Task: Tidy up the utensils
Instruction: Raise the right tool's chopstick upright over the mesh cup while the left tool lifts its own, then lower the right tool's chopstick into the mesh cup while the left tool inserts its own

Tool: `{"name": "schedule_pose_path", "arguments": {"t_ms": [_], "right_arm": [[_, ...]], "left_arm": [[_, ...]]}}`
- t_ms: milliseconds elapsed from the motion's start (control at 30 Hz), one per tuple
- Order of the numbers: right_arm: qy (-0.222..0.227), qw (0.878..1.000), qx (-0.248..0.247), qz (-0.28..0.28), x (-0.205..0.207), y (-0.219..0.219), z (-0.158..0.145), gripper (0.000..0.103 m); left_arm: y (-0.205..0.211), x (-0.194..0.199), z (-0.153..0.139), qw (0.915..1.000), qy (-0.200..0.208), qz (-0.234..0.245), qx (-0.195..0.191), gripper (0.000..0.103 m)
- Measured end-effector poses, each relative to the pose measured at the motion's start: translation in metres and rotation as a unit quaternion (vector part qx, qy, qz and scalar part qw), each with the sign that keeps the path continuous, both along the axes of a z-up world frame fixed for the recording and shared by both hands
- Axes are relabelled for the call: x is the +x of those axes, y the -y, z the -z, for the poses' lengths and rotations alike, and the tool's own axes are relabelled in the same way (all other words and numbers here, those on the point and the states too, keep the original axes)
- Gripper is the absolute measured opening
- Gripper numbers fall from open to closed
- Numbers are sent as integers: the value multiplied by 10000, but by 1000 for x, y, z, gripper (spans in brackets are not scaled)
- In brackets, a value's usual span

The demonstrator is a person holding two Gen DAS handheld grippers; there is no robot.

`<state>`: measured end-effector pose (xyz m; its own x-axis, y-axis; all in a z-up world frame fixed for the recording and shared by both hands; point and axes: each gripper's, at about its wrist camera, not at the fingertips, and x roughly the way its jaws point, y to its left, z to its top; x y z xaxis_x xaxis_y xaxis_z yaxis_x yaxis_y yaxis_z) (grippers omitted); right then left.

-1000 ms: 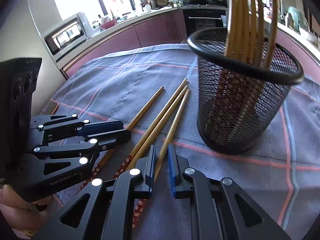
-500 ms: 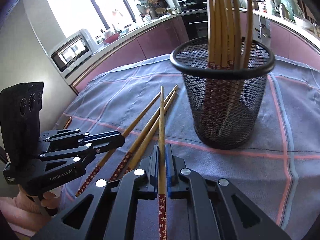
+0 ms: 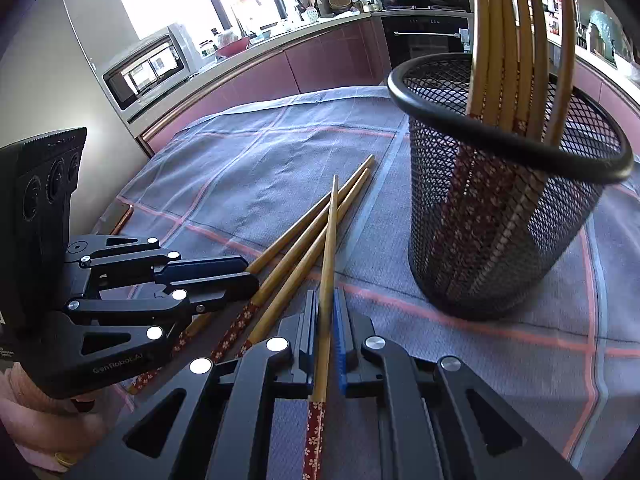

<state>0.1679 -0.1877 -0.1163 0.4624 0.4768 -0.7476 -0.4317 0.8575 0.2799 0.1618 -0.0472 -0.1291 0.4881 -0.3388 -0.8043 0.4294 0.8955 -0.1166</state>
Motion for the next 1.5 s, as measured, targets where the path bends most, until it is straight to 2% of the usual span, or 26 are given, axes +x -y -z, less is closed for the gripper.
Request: {"name": "schedule_pose_path", "arguments": {"t_ms": [133,167,200,367,600,900,1100,1500], "right_arm": [[15,10000,14,-21,2,-2,1,7],[20,10000,31,-5,2,-1,0,6],[31,10000,52,15,1,0,0,6],[192,9994,272,51,-7,13,-12,6],[689,9957,600,120,-24,37,-49,6],[1097,9892,899,356,-33,70,-79,6],[1298,9850,1033,469,-33,85,-94,6],[1832,9759,1030,578,-32,100,-131,6]], "left_arm": [[4,5,0,10000,18,-9,47,14],[4,6,0,10000,31,-58,75,9],[4,6,0,9999,31,-78,73,9],[2,4,-9,9999,102,-88,-94,8],[-6,-7,-47,9976,370,137,-577,8],[-11,-23,-92,9910,743,303,-1073,8],[-13,-30,-115,9861,972,417,-1285,8],[-2,-14,-155,9763,1344,468,-1628,8]]}}
